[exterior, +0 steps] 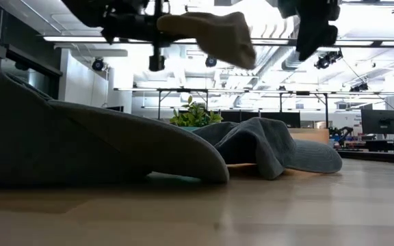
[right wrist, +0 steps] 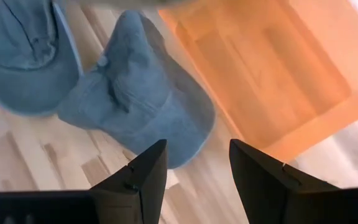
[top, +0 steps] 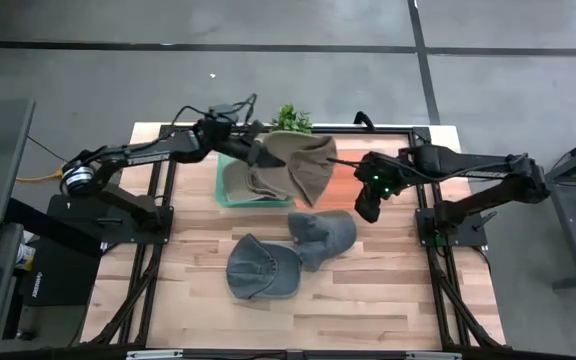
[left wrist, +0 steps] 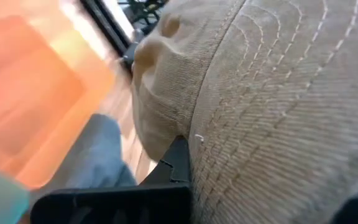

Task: Pick & Place hat
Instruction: Put the brown cap into the light green bin

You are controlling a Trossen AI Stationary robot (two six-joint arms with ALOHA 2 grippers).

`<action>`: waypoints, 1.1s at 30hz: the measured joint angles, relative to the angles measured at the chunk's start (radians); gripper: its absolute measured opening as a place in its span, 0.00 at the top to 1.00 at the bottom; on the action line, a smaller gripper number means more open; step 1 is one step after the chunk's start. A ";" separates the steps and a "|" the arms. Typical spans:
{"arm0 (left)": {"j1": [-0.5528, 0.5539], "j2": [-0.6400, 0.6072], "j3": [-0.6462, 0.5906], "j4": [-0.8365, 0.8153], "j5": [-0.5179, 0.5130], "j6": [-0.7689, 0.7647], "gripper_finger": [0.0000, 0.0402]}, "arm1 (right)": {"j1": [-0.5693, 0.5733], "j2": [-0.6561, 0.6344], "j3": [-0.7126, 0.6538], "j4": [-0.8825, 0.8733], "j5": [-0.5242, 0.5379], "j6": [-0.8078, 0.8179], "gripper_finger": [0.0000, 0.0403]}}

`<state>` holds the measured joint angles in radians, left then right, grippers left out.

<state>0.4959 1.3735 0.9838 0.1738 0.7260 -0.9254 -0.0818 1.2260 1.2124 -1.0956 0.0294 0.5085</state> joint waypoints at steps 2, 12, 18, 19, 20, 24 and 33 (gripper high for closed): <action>0.025 -0.028 -0.020 0.011 0.000 0.000 1.00 | 0.000 -0.031 -0.042 0.034 -0.017 0.030 0.58; 0.136 -0.183 -0.162 0.011 -0.018 -0.015 1.00 | 0.000 -0.103 -0.207 0.186 -0.093 0.121 0.58; 0.169 -0.269 -0.285 0.093 -0.044 -0.077 1.00 | 0.000 -0.103 -0.266 0.285 -0.126 0.141 0.58; 0.173 -0.283 -0.310 0.118 -0.051 -0.096 1.00 | 0.000 -0.103 -0.271 0.295 -0.130 0.142 0.58; 0.174 -0.297 -0.335 0.146 -0.055 -0.118 1.00 | 0.000 -0.103 -0.278 0.309 -0.133 0.145 0.58; 0.172 -0.327 -0.439 0.246 -0.085 -0.194 1.00 | 0.000 -0.103 -0.296 0.370 -0.141 0.146 0.58; 0.172 -0.338 -0.634 0.594 -0.116 -0.378 1.00 | 0.000 -0.085 -0.313 0.608 -0.066 0.177 0.58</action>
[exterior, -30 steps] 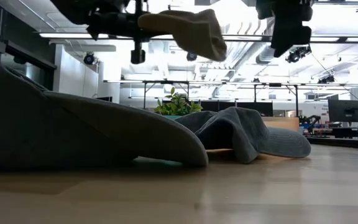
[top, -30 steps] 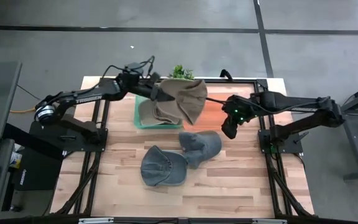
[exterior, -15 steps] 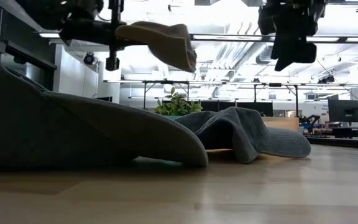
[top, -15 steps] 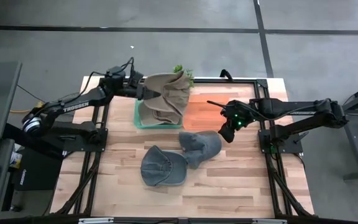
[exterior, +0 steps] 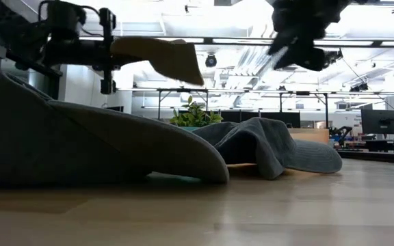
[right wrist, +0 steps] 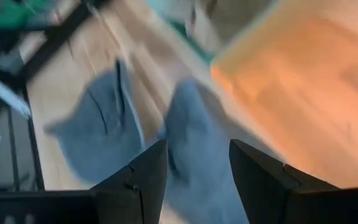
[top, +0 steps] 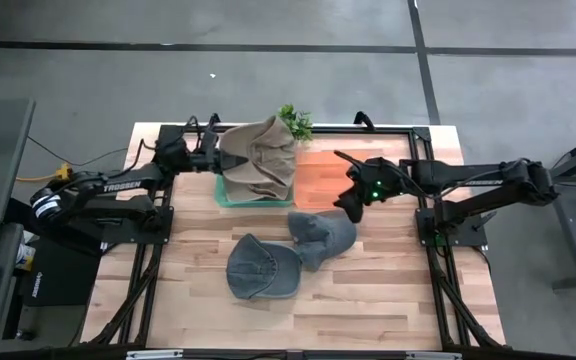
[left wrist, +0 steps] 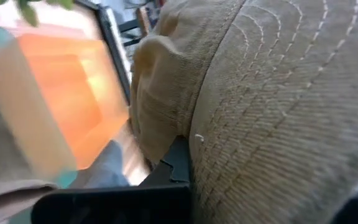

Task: Pick & Place hat
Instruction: Put the brown cap into the light green bin

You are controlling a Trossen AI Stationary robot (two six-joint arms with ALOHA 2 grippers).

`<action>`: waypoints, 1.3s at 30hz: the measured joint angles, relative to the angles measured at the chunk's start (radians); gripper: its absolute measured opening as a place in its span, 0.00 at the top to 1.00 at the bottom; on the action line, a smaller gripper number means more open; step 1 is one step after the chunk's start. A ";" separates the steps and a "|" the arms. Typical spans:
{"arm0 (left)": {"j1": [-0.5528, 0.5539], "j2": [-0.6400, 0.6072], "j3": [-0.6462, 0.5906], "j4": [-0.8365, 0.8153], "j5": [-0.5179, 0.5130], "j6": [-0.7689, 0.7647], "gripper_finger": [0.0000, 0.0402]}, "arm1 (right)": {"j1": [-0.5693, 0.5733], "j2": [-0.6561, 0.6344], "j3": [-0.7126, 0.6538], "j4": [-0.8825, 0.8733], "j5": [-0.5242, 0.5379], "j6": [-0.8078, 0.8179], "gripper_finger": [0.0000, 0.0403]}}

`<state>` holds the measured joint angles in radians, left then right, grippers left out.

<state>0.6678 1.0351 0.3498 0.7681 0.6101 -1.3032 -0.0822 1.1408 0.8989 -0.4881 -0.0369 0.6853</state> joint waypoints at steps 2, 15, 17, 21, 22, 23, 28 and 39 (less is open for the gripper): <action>0.000 0.000 -0.032 0.052 -0.001 -0.021 1.00 | -0.001 0.022 0.000 0.085 0.028 0.012 0.58; 0.000 0.001 -0.155 0.195 -0.003 -0.057 1.00 | -0.102 0.252 0.001 0.528 0.062 0.176 0.58; 0.000 0.001 -0.169 0.242 -0.002 -0.064 1.00 | -0.122 0.283 0.001 0.569 0.046 0.199 0.58; 0.000 0.000 -0.184 0.245 -0.002 -0.064 1.00 | -0.159 0.349 0.001 0.663 -0.004 0.233 0.58; 0.000 0.001 -0.184 0.245 -0.002 -0.064 1.00 | -0.166 0.361 0.001 0.685 -0.013 0.237 0.58; 0.000 0.001 -0.184 0.251 -0.002 -0.064 1.00 | -0.174 0.373 0.001 0.702 -0.017 0.244 0.58; 0.000 0.000 -0.182 0.253 0.001 -0.064 1.00 | -0.207 0.415 0.001 0.768 -0.049 0.257 0.58; 0.000 0.000 -0.182 0.251 0.008 -0.064 1.00 | -0.251 0.438 0.001 0.803 -0.105 0.253 0.48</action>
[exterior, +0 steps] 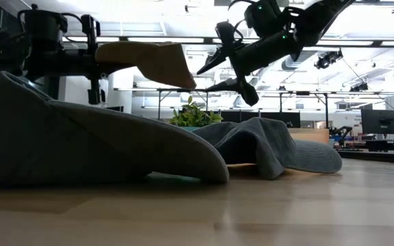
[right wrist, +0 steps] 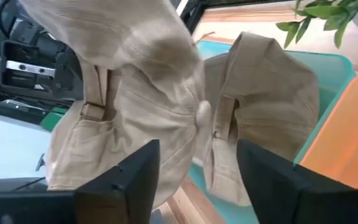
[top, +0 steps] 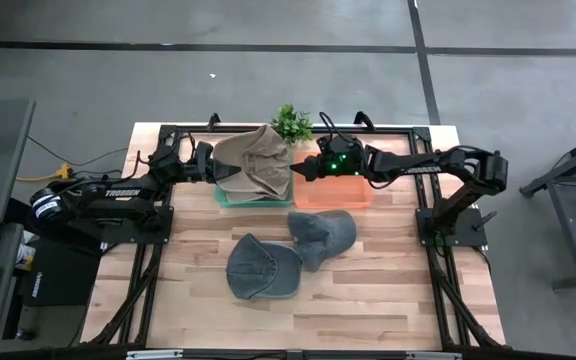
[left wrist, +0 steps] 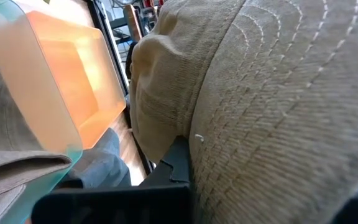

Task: Pick & Place hat
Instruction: Put the brown cap into the light green bin

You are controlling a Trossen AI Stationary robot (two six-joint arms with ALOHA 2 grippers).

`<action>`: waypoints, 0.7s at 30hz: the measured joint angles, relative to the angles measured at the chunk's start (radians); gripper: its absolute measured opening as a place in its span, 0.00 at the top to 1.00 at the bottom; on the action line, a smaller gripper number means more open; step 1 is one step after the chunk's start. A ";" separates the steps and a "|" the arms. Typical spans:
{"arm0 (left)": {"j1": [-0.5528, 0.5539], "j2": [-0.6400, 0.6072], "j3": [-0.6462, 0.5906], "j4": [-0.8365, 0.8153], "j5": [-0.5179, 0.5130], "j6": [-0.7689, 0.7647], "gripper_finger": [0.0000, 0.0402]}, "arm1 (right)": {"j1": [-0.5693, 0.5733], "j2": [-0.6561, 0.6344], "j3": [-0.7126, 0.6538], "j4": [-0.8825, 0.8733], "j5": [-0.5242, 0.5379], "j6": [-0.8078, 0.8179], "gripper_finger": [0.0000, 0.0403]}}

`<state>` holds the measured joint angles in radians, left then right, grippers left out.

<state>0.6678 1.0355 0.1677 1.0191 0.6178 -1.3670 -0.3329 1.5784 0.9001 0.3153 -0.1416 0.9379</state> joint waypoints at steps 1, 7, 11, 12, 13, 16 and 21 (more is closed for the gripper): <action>0.000 0.000 0.000 0.000 0.000 0.000 1.00 | -0.003 0.000 0.000 0.000 0.000 0.000 0.46; 0.000 0.001 0.000 -0.006 0.001 0.005 1.00 | -0.015 0.000 0.000 0.020 -0.007 0.001 0.34; 0.000 0.001 0.000 -0.020 0.002 0.009 1.00 | -0.026 0.016 0.000 0.074 -0.035 0.019 0.32; 0.000 0.001 0.000 -0.027 0.003 0.013 1.00 | -0.028 0.027 0.000 0.085 -0.044 0.027 0.32; 0.000 0.001 0.000 -0.035 0.003 0.019 1.00 | -0.028 0.040 0.000 0.099 -0.052 0.030 0.32; 0.000 0.002 0.001 -0.037 0.003 0.024 1.00 | -0.028 0.073 0.000 0.133 -0.063 0.037 0.32; 0.000 0.002 0.002 -0.052 0.006 0.027 1.00 | -0.028 0.114 0.008 0.199 -0.082 0.057 0.32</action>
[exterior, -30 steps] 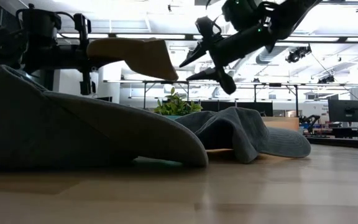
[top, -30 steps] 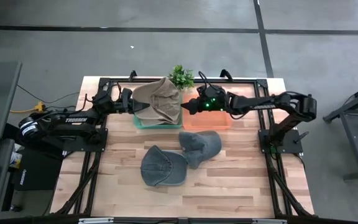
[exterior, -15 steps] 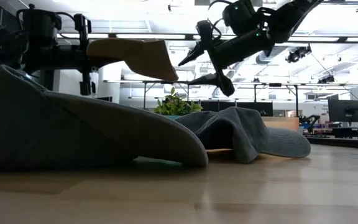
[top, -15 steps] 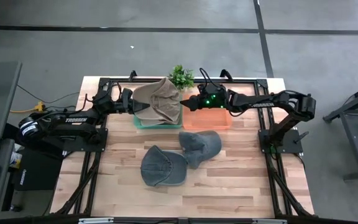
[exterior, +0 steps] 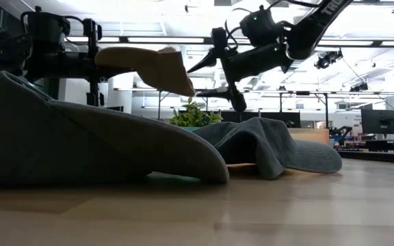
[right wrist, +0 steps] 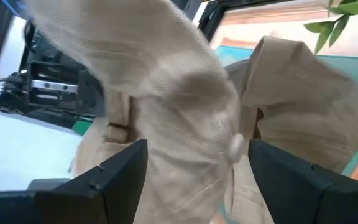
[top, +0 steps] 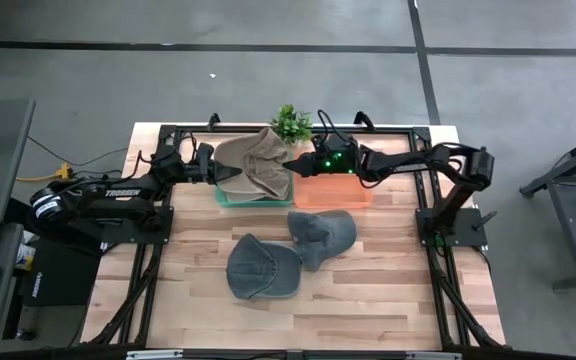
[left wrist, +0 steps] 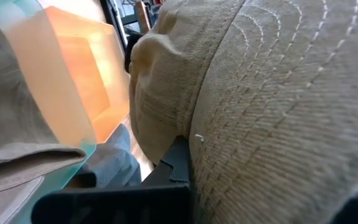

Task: Pick & Place hat
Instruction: Put the brown cap into the light green bin

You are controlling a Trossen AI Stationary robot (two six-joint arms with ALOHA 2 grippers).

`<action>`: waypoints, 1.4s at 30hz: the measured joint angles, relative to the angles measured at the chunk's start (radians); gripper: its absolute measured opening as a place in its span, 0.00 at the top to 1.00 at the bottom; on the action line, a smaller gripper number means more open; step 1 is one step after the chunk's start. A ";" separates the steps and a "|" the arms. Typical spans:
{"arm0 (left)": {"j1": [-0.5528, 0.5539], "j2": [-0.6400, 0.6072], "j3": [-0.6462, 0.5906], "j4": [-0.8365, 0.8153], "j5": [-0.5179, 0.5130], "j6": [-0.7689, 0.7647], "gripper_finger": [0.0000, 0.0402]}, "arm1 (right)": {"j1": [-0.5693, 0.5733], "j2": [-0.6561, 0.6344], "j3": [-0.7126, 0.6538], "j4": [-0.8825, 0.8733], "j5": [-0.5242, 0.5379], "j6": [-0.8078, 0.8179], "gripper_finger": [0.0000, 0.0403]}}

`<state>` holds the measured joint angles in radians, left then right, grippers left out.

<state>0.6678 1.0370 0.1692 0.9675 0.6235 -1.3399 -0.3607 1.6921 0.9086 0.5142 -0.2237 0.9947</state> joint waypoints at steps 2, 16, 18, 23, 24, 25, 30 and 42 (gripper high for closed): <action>0.000 0.000 0.000 0.001 0.003 0.000 1.00 | 0.000 0.019 0.009 0.000 -0.006 0.000 0.32; 0.000 0.000 0.000 -0.001 0.017 0.000 1.00 | 0.000 0.170 0.218 -0.034 -0.114 -0.045 0.32; 0.000 0.000 0.000 -0.005 0.017 0.000 1.00 | 0.001 0.176 0.237 -0.071 -0.124 -0.060 0.33; 0.000 0.000 0.000 -0.023 0.016 0.000 1.00 | 0.001 0.176 0.259 -0.143 -0.130 -0.096 0.39; 0.000 0.000 0.000 -0.032 0.016 0.000 1.00 | 0.001 0.176 0.258 -0.144 -0.131 -0.097 0.41; 0.000 0.000 0.000 -0.038 0.015 0.000 1.00 | 0.001 0.176 0.257 -0.147 -0.129 -0.096 0.43; 0.000 0.000 0.000 -0.061 0.014 0.004 1.00 | 0.001 0.176 0.257 -0.169 -0.125 -0.098 0.55; 0.000 0.000 0.000 -0.059 0.013 0.027 1.00 | -0.007 0.175 0.256 -0.159 -0.109 -0.101 0.92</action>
<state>0.6678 1.0370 0.1692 0.9089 0.6369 -1.3132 -0.3676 1.8671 1.1642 0.3557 -0.3327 0.8934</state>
